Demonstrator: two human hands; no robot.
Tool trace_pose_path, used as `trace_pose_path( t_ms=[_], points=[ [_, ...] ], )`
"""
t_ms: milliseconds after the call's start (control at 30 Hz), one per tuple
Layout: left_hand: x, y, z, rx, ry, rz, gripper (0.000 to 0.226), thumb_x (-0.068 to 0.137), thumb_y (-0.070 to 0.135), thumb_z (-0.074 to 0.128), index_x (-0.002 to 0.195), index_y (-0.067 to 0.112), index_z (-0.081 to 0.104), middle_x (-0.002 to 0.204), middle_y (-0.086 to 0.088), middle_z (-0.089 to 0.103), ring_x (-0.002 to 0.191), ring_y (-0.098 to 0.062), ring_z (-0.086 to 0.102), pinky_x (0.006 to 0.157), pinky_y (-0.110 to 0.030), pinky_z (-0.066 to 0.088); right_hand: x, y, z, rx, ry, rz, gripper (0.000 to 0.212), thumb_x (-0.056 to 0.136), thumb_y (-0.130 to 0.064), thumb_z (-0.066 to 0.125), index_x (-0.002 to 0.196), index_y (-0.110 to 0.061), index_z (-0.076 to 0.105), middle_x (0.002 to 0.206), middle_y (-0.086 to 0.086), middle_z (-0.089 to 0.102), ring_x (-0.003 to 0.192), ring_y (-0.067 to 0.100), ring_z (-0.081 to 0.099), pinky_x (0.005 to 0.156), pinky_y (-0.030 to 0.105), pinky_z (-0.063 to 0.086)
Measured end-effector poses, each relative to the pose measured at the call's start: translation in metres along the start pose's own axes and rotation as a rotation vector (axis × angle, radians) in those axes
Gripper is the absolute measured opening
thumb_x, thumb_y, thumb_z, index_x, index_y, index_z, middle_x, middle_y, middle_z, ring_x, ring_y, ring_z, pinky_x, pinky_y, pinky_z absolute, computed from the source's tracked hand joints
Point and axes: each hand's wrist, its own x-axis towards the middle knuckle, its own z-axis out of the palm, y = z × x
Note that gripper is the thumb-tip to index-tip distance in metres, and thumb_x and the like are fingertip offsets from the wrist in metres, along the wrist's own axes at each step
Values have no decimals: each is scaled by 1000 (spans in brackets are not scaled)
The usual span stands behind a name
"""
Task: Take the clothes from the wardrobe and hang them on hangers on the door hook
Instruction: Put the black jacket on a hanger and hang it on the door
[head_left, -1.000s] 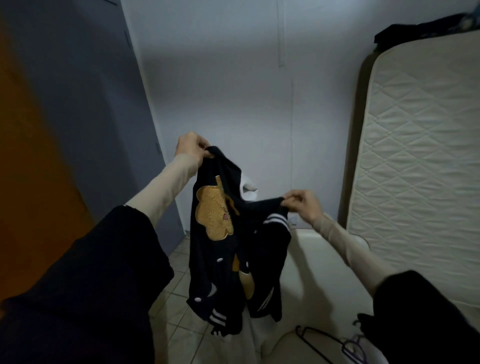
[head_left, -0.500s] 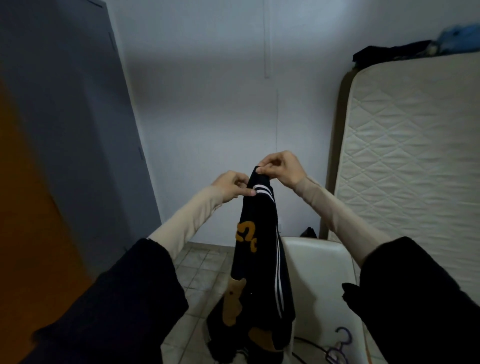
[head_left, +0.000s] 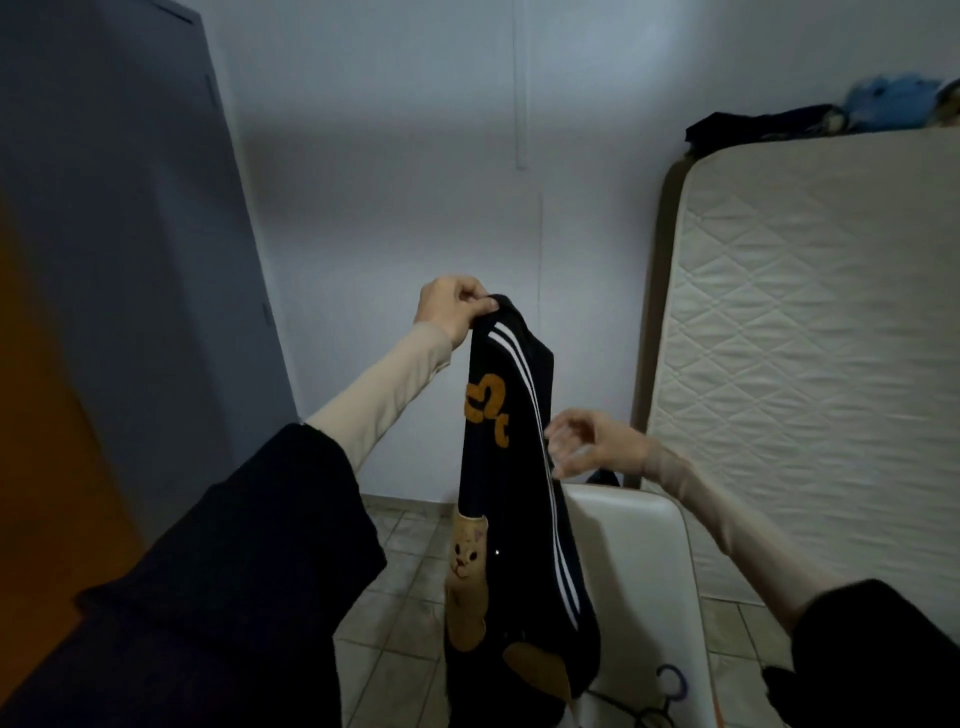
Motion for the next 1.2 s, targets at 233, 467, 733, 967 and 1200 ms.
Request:
trace_pose_path(
  t_ms=[233,467,733,967,1200],
  points=[
    [12,29,-21,54,90,91,27,78,4,69,58,17,56,61,4,54,63,-12,53,70,-26,47,21,16,40,-335,144,-30,42,80,-13,70,57,-19,35,53,-4,40,50,7,39,54,20,36],
    [1,1,-82,313,235,-17,21,81,11,68,98,0,70,90,-11,66,84,-16,57,76,-21,40,13,-9,-13,-213,387,-162,31,78,-11,71,55,-21,53,42,-11,52,39,-5,47,50,10,40],
    [-28,-40,-98,187,35,-157,17,80,20,70,82,3,70,74,-2,62,69,-9,55,55,-3,42,11,-48,-28,351,550,-293,23,93,-9,49,71,-12,56,51,-16,59,51,-5,53,53,6,42],
    [-54,-107,-39,212,-124,-260,32,91,15,56,60,18,49,61,-3,45,57,-14,40,44,-12,34,27,-2,-2,161,559,-59,25,90,-16,56,66,-11,56,55,-5,49,46,-2,43,57,22,34],
    [-94,-191,38,198,-181,-463,34,87,8,60,57,17,49,59,-4,47,67,-21,48,65,-31,43,21,84,27,-70,532,191,31,88,-19,61,61,-6,52,41,-6,38,37,1,40,49,15,29]
  ],
)
